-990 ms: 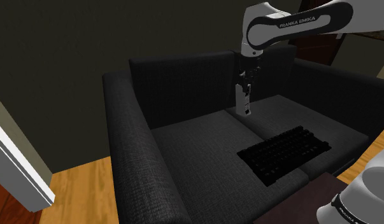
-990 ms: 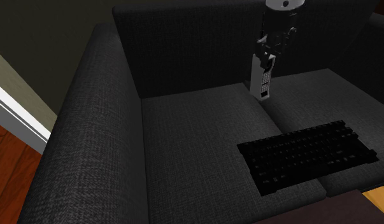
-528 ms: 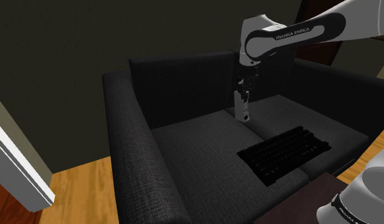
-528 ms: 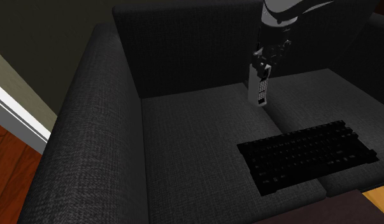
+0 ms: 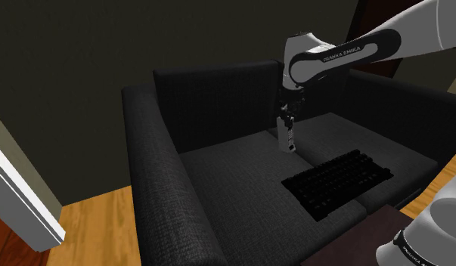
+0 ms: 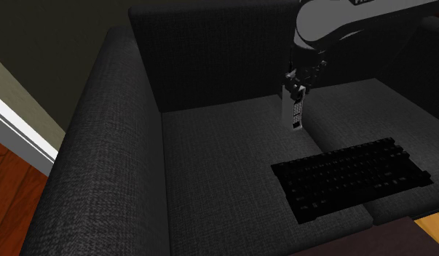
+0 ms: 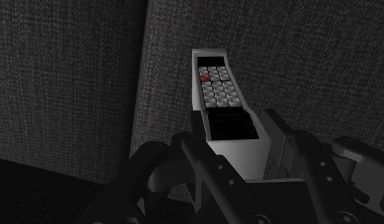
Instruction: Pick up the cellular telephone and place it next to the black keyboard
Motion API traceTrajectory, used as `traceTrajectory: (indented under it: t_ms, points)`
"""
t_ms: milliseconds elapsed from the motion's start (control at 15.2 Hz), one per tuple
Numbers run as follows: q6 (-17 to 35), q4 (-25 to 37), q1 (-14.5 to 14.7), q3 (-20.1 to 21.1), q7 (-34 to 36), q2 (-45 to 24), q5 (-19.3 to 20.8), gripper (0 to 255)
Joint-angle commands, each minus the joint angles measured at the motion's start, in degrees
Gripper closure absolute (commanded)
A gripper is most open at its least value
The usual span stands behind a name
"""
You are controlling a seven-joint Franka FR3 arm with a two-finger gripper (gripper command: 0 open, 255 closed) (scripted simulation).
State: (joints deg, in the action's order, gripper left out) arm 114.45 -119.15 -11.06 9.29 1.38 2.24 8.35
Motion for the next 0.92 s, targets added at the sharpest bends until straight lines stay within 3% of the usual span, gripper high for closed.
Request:
traceTrajectory:
  t_ms: [0,330,792,858]
  points:
    - [1.44,-0.77,0.01,0.02,0.33,-0.64,0.22,255]
    - [5.29,-3.16,-0.02,0.01,1.12,-2.19,0.82,255]
    - [5.29,-3.16,-0.02,0.01,1.12,-2.19,0.82,255]
    - [5.29,-3.16,-0.02,0.01,1.12,-2.19,0.82,0]
